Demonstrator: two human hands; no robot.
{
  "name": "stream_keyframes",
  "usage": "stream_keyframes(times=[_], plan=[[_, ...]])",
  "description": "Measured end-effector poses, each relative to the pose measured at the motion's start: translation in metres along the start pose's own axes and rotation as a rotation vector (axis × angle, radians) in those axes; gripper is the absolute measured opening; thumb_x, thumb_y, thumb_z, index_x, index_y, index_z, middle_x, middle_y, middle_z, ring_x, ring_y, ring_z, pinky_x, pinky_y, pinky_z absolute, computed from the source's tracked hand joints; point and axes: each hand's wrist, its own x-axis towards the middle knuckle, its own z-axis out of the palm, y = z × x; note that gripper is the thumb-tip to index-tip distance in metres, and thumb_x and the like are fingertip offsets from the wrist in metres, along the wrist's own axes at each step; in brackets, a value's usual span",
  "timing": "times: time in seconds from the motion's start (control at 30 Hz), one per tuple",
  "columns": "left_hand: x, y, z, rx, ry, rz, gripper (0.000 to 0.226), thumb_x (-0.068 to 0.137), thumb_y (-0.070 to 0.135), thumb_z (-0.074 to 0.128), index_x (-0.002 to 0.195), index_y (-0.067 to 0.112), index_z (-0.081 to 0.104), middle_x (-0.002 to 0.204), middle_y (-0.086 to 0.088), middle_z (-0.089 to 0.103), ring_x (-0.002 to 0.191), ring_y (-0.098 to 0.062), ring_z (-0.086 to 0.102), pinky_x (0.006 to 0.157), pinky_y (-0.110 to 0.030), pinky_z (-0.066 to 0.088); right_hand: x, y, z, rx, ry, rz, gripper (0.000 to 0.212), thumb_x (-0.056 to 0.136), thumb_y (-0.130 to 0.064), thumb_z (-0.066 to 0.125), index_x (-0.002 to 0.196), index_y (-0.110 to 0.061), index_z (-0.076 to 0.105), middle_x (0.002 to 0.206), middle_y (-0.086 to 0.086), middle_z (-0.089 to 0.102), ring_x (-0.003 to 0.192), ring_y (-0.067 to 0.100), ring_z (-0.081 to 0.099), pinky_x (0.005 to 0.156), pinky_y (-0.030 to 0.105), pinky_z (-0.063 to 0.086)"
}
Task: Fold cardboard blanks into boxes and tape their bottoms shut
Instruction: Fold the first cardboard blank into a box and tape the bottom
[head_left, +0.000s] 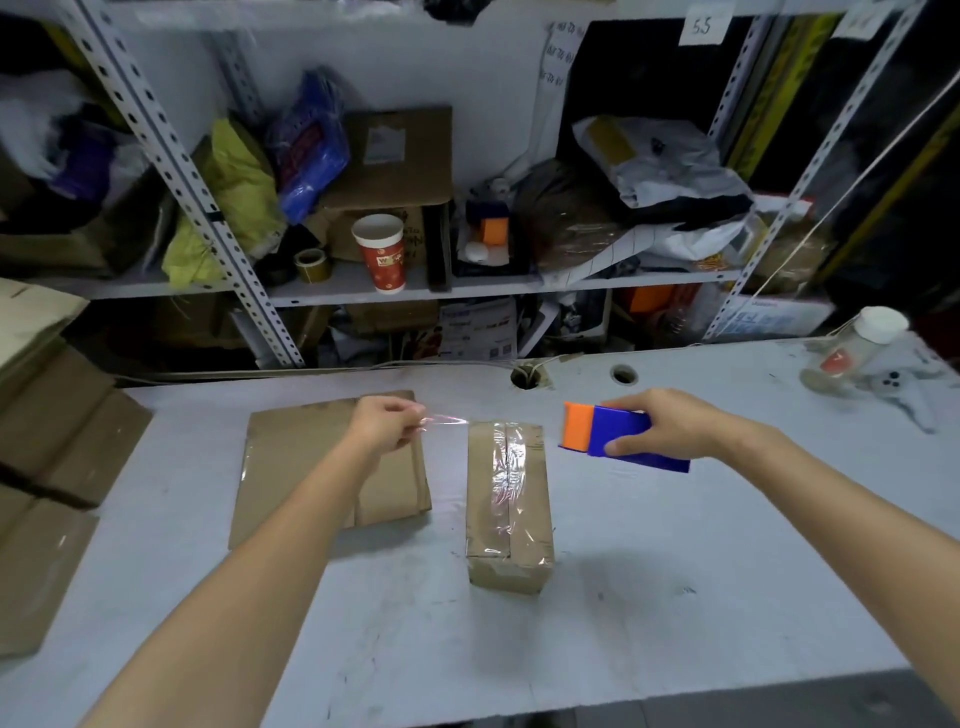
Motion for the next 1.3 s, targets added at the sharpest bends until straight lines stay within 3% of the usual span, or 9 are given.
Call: stream_keyframes(times=[0.3,0.53,0.67,0.77,0.87,0.97,1.03,1.17,1.3], plan=[[0.014,-0.004,0.03,0.047,-0.032,-0.038,0.015,0.088,0.012,0.075,0.1,0.005,0.07,0.097,-0.009,0.07,0.084,-0.018,0.066,0.069,-0.021,0.053,0.035,0.023,-0.009,0.018,-0.095,0.076,0.068,0.083,-0.054,0.073,0.143,-0.032,0.05,0.113,-0.004,0.062,0.096,0.017,0.06,0.075,0.029,0.051],[0.031,-0.019,0.056,0.11,0.002,-0.131,0.028,0.09,0.022,0.073,0.11,0.002,0.068,0.099,-0.01,0.068,0.086,-0.019,0.064,0.081,-0.032,0.055,0.062,0.023,0.007,-0.025,-0.156,0.133,0.067,0.084,-0.054,0.071,0.141,-0.025,0.052,0.116,-0.002,0.058,0.102,0.021,0.058,0.079,0.031,0.049],[0.027,-0.031,0.07,0.045,-0.043,-0.209,0.037,0.094,0.031,0.068,0.123,0.008,0.065,0.113,-0.004,0.067,0.098,-0.02,0.064,0.085,-0.037,0.054,0.071,0.013,0.029,-0.012,-0.179,0.131,0.068,0.086,-0.053,0.07,0.141,-0.022,0.049,0.128,0.002,0.059,0.105,0.021,0.056,0.083,0.032,0.049],[0.022,-0.028,0.074,0.117,-0.068,-0.257,0.05,0.099,0.041,0.057,0.143,0.018,0.051,0.127,-0.003,0.061,0.108,-0.027,0.062,0.081,-0.037,0.053,0.075,0.005,0.04,-0.012,-0.163,0.11,0.068,0.085,-0.054,0.07,0.141,-0.022,0.049,0.129,0.001,0.059,0.106,0.02,0.056,0.085,0.033,0.051],[0.016,-0.026,0.071,0.255,-0.092,-0.245,0.063,0.101,0.046,0.05,0.156,0.026,0.027,0.149,-0.009,0.042,0.121,-0.035,0.053,0.08,-0.038,0.053,0.077,-0.001,0.043,-0.038,-0.144,0.104,0.069,0.084,-0.055,0.07,0.14,-0.023,0.047,0.13,0.001,0.059,0.109,0.021,0.057,0.087,0.034,0.053],[0.014,-0.028,0.064,0.219,-0.059,-0.178,0.059,0.097,0.045,0.058,0.147,0.018,0.044,0.138,-0.01,0.054,0.115,-0.031,0.059,0.08,-0.039,0.057,0.078,-0.005,0.046,-0.068,-0.127,0.109,0.067,0.082,-0.058,0.07,0.135,-0.024,0.05,0.125,0.001,0.061,0.106,0.022,0.059,0.088,0.039,0.055],[0.007,-0.03,0.066,0.166,-0.128,-0.166,0.046,0.096,0.042,0.061,0.132,0.014,0.058,0.124,-0.007,0.064,0.108,-0.024,0.064,0.083,-0.039,0.059,0.079,-0.01,0.047,-0.097,-0.107,0.101,0.062,0.082,-0.059,0.069,0.13,-0.023,0.054,0.119,0.0,0.063,0.102,0.022,0.06,0.088,0.039,0.055],[-0.011,-0.038,0.075,0.105,-0.203,-0.071,0.039,0.094,0.019,0.068,0.132,0.017,0.059,0.118,-0.003,0.067,0.097,-0.021,0.067,0.066,-0.024,0.054,0.078,-0.02,0.051,-0.147,-0.07,0.102,0.059,0.083,-0.059,0.067,0.127,-0.022,0.054,0.118,0.002,0.063,0.101,0.022,0.06,0.083,0.036,0.054],[-0.009,-0.039,0.077,0.105,-0.189,-0.057,0.041,0.094,0.017,0.067,0.134,0.019,0.058,0.118,-0.003,0.068,0.099,-0.024,0.069,0.064,-0.025,0.053,0.078,-0.028,0.054,-0.221,-0.017,0.101,0.059,0.084,-0.059,0.067,0.127,-0.022,0.052,0.119,0.001,0.062,0.104,0.022,0.059,0.081,0.035,0.053]])
